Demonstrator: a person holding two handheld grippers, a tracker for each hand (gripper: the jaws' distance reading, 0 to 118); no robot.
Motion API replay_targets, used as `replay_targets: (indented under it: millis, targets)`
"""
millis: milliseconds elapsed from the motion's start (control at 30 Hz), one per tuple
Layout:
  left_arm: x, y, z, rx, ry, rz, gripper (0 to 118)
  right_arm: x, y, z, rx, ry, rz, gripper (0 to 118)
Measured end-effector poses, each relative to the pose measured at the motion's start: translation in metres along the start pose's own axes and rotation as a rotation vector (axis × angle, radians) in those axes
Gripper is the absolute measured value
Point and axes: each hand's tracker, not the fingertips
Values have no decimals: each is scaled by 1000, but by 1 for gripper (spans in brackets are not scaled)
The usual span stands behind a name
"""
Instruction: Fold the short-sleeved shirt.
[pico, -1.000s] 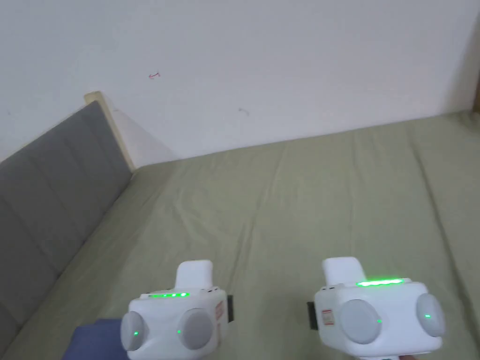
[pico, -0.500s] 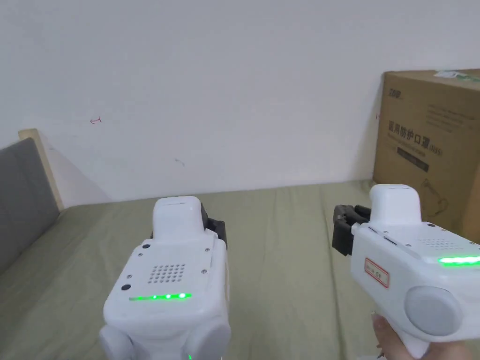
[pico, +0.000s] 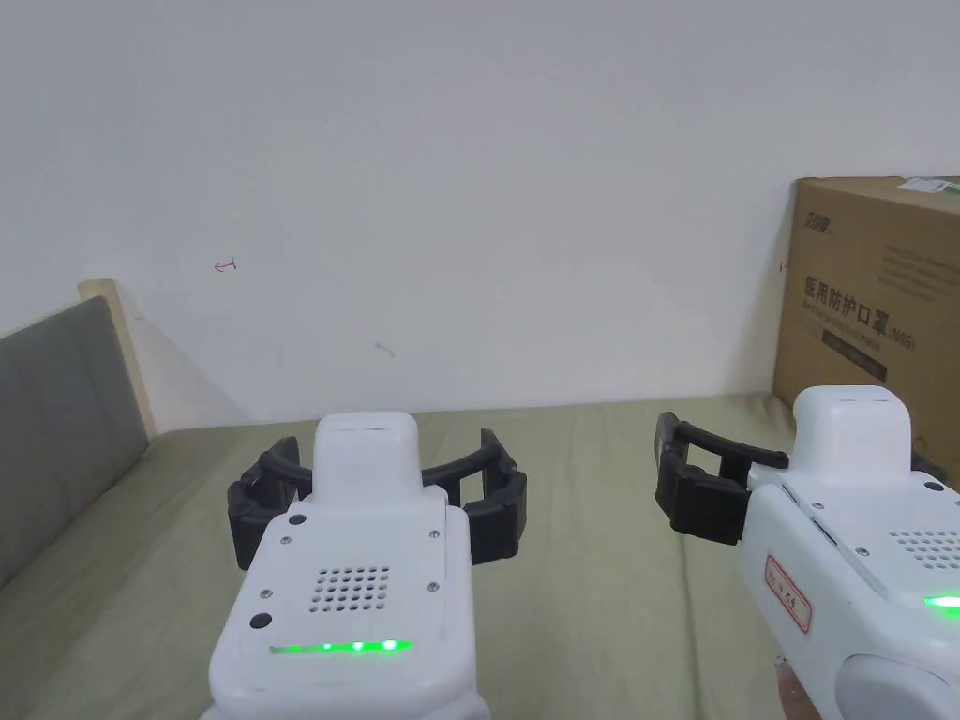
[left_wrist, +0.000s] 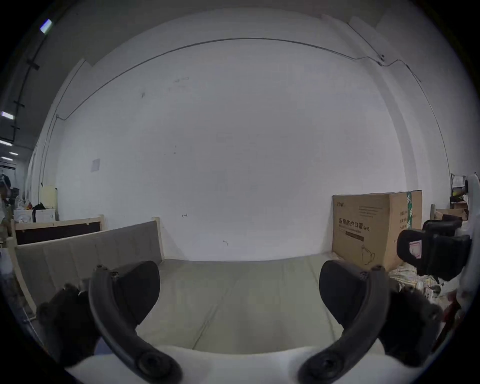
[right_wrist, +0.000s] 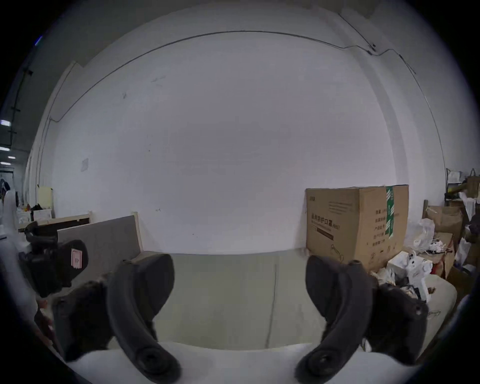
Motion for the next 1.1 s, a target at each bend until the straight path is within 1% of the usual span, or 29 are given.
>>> replay_targets:
  millis: [33, 67, 200, 267, 467, 567, 633, 700, 767, 833, 967, 1100]
  targets:
    - [0, -1, 0, -7, 4, -12, 118, 0, 0, -1, -2, -4, -1, 115]
    - [-1, -2, -2, -27, 11, -19, 118, 0, 1, -2, -30, 2, -6, 118]
    - [-11, -5, -7, -62, -10, 33, 118, -2, 2, -1, -21, 19, 3, 118]
    - [-14, -7, -9, -64, 13, 35, 118, -5, 3, -1, -13, 17, 26, 118]
    - [-28, -6, -13, -99, -16, 54, 118, -17, 0, -1, 1, 17, 103, 118]
    - [-31, -5, -13, -97, 15, 53, 118, -19, -3, -2, -6, 31, 104, 118]
    - [-36, -7, -12, -91, 4, 79, 118, -21, -5, -4, -16, 31, 108, 118]
    - [-36, -7, -13, -100, 16, 66, 118, -21, -5, -5, -28, 35, 111, 118]
    - [-34, -8, -15, -106, 16, 19, 118, -21, -6, -5, -35, 40, 112, 118]
    - [-34, -10, -11, -88, -15, 8, 118, -22, -7, -6, -36, 37, 115, 118]
    - [-33, -7, -9, -94, -59, 54, 118, -23, -9, -6, -44, 39, 121, 118]
    - [-35, -7, -11, -107, -56, 77, 118, -23, -9, -6, -45, 34, 132, 118]
